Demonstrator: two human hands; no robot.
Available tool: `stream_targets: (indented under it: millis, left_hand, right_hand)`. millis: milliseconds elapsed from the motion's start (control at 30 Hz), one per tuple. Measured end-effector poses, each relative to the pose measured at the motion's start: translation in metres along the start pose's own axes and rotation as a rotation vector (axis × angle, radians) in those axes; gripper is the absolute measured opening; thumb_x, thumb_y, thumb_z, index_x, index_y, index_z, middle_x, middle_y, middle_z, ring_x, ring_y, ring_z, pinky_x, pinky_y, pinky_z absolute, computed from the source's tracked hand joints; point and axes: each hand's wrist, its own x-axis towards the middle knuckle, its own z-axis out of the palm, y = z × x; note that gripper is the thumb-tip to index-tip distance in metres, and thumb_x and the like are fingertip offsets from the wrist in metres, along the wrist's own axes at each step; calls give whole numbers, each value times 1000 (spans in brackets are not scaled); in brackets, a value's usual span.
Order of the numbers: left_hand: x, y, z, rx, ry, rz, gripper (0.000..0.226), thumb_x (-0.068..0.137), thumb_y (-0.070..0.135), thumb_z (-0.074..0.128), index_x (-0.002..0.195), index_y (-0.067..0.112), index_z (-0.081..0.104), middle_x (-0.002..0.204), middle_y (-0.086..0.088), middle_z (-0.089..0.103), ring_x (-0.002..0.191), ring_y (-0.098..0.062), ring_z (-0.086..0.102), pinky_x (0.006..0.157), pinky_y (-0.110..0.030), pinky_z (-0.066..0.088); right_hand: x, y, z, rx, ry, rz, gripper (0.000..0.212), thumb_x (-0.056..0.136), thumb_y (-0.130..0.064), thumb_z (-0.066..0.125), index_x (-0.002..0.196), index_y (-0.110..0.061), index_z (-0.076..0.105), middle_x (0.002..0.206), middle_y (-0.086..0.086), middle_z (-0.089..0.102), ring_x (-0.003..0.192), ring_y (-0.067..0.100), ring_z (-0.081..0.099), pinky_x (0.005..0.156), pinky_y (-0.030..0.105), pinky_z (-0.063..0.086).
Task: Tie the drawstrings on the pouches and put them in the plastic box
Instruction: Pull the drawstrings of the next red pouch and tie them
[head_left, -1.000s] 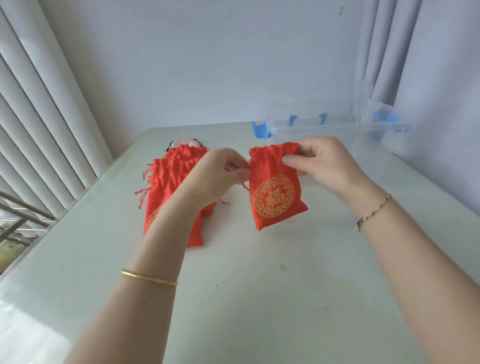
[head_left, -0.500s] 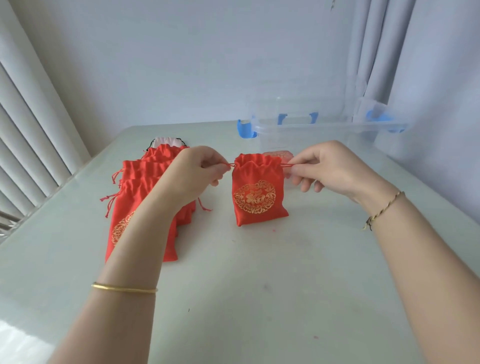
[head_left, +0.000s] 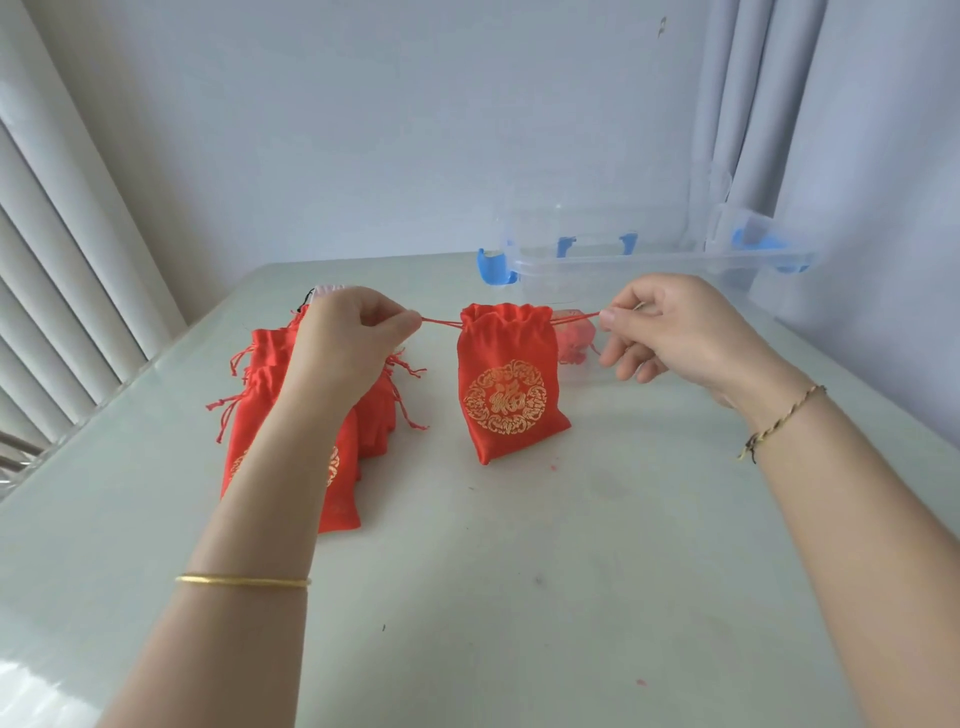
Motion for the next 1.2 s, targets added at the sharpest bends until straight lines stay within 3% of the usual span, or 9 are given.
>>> stream_targets:
  millis: [133,267,400,533,633,733,967,1100,1200]
  left_hand:
    - [0,-1,-4,-5,14,-1,25,88,26,59,65,17,63,56,0,51,56,-17,46,71,-43,51]
    - [0,1,-2,-137,5,-83,40,94,30,50,57,16,60,44,8,48,42,-10,39,55,-27,38]
    - [6,5,-10,-868,-90,-470,43,94,23,43,52,21,44,40,10,36,33,-6,30,39,-14,29]
    - [6,11,-12,-1156,-107,-527,44,95,23,39,51,24,43,45,10,34,36,-6,31,39,-14,31]
    - [1,24,-12,-1109,-89,-331,40,97,34,42,58,23,45,59,10,51,55,-5,49,55,-16,40]
    - [-9,43,-7,-1001,-234,-160,43,99,36,35,61,21,46,81,10,68,87,-7,66,76,-23,45]
    - [-27,62,7,-683,-470,-12,16,93,18,51,89,11,65,70,3,58,63,-10,58,67,-21,52]
    - [-31,64,12,-468,-484,67,12,85,11,63,75,18,66,62,-1,55,53,-7,50,55,-14,43]
    - [-31,65,15,-427,-443,78,11,85,13,63,78,7,68,65,-9,55,48,-7,48,51,-14,42]
  right_hand:
    - [2,0,-2,144,58,49,25,92,-23,56,71,-12,64,58,0,53,39,4,43,40,14,36]
    - [5,-3,-2,592,-57,289,30,89,-28,56,63,-16,64,50,-6,43,44,8,34,43,15,29]
    - [7,0,-3,1078,-56,476,25,72,-21,57,47,-21,58,45,-9,35,40,8,32,45,16,26]
    - [10,1,-8,1071,80,474,36,83,-21,51,47,-22,55,41,-9,34,39,7,29,41,14,24]
    - [8,-9,-10,893,99,363,41,88,-27,51,49,-22,60,44,-10,39,40,6,34,41,11,28]
    - [1,-25,-3,675,122,158,33,89,-27,54,58,-20,62,47,-9,45,48,7,38,47,17,33]
    - [-17,-53,23,348,83,-240,28,90,-21,56,64,-18,66,60,-3,51,57,6,43,58,23,36]
    - [-20,-55,26,274,54,-328,28,91,-21,56,65,-20,66,60,-14,60,59,-3,49,63,16,41]
    - [-19,-55,27,341,62,-295,32,94,-30,49,69,-19,65,66,-9,58,62,1,50,61,18,43]
